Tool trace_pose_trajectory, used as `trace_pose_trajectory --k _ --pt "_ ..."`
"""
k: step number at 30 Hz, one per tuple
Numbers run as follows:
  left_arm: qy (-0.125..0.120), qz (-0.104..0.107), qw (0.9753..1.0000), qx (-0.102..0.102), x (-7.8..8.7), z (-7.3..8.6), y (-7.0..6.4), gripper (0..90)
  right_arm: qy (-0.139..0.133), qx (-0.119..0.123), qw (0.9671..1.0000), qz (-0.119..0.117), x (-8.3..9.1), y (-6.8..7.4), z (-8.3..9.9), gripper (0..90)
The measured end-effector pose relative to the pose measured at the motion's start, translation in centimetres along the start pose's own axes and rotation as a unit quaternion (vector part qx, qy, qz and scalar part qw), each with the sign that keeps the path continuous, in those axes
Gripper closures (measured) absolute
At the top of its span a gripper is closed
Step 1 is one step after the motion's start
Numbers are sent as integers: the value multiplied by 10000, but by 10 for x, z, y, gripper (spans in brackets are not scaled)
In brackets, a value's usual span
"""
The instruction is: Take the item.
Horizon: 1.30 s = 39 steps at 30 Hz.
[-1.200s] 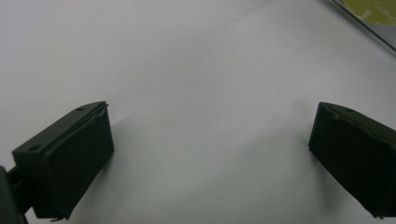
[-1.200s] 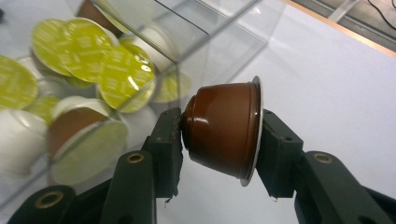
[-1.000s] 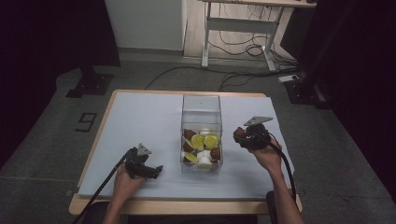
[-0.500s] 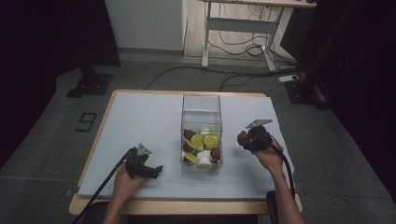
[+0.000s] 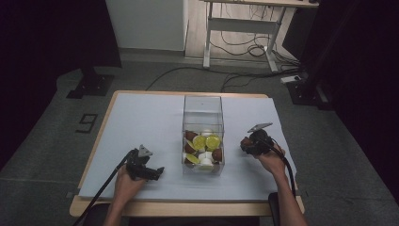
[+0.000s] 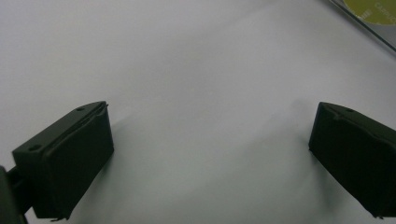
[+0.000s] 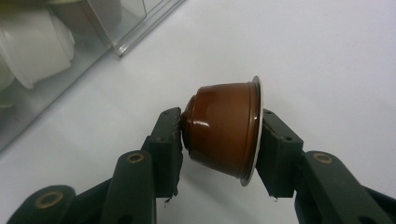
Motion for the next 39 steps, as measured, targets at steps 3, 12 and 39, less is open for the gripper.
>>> trace_pose_trajectory --k 3,12,39 --pt "0 -1 10000 1 0 0 0 0 54 24 10000 -16 -2 1 2 551" --pt "1 0 10000 1 0 0 0 0 228 66 9997 -70 -8 1 9 548" --pt "-2 -6 10000 -4 0 0 0 0 268 -3 9996 31 -8 0 11 331"
Point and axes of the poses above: each handheld gripper's, and its own axes: x roughly backward along the jaws, z roughly out of its underside, y roughly to its left, the point moved 7 cm from there along -x, roughly forward along the jaws, and after that the axes turned 13 degrees about -y, right-handed, at the moved point
